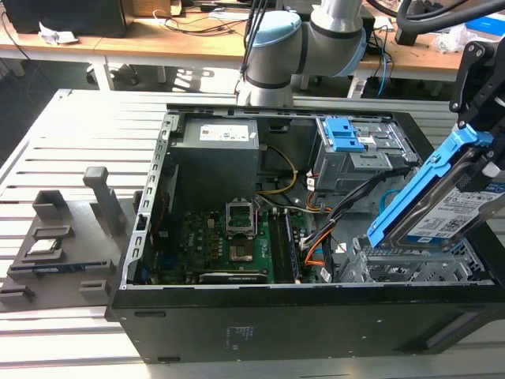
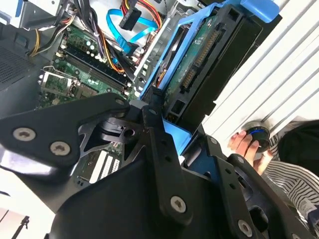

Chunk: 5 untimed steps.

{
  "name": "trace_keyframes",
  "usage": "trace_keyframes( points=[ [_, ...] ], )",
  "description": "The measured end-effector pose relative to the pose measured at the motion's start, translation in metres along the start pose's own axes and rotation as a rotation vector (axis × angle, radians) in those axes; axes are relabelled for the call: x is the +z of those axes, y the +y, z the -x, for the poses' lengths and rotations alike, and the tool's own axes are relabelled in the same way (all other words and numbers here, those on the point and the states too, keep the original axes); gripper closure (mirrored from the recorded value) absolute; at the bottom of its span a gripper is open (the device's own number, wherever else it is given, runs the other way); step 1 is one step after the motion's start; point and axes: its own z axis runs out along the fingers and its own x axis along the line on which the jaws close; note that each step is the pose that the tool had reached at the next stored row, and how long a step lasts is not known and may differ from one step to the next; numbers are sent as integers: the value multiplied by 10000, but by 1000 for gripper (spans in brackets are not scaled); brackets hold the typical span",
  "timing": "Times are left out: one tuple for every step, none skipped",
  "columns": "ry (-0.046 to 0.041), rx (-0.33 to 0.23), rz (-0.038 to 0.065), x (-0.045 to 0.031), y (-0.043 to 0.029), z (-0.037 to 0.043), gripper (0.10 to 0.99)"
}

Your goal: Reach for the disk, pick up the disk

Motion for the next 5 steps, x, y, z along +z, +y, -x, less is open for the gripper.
trace_keyframes(
  points=[
    [-1, -1, -1, 1, 0, 0, 718],
    [-1, -1, -1, 1, -1, 0, 718],
    [-2, -1, -1, 2, 0, 0, 718],
    [-2, -1, -1, 2, 0, 0, 718],
    [-2, -1, -1, 2, -1, 0, 718]
  ],
)
